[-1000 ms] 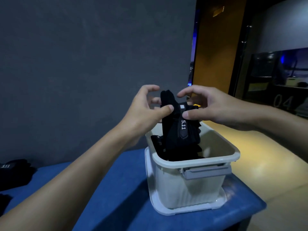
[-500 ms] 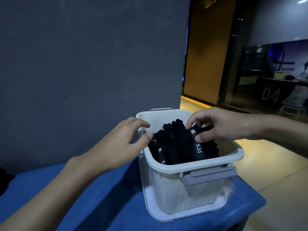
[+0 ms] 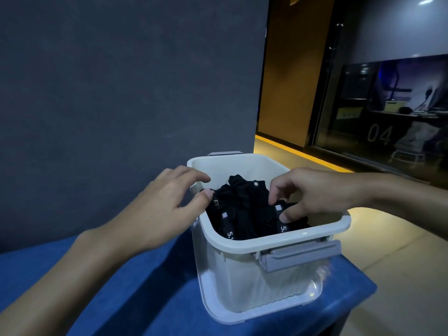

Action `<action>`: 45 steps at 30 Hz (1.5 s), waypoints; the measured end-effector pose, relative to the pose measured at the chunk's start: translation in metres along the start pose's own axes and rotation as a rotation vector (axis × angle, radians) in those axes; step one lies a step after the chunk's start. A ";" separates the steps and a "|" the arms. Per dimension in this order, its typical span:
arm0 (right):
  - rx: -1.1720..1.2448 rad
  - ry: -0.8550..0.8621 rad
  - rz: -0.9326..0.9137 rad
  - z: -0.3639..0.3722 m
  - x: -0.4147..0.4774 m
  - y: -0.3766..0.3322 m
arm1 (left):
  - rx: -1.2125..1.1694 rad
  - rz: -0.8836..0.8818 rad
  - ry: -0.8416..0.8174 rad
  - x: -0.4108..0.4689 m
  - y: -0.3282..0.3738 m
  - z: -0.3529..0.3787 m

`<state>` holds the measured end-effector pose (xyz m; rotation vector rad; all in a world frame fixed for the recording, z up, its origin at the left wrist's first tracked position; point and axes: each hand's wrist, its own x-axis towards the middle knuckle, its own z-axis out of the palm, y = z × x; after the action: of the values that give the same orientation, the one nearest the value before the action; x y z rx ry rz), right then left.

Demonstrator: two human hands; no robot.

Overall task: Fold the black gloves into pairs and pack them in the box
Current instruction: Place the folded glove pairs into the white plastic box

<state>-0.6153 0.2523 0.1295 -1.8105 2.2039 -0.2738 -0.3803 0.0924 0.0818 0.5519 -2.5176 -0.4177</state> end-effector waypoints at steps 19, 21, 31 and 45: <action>-0.191 -0.009 -0.058 -0.001 0.012 0.013 | -0.004 0.046 0.048 -0.002 -0.005 0.006; -0.170 0.006 -0.081 0.000 0.012 0.016 | -0.011 0.054 0.058 -0.002 -0.005 0.008; -0.264 0.018 -0.151 0.002 0.012 0.019 | 0.017 0.057 0.054 -0.002 -0.003 0.007; -0.020 0.028 -0.097 -0.016 -0.003 -0.020 | -0.056 0.016 0.082 -0.032 -0.006 -0.022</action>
<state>-0.6018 0.2508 0.1513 -1.9389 2.1486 -0.2997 -0.3417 0.0976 0.0839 0.5162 -2.4228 -0.4489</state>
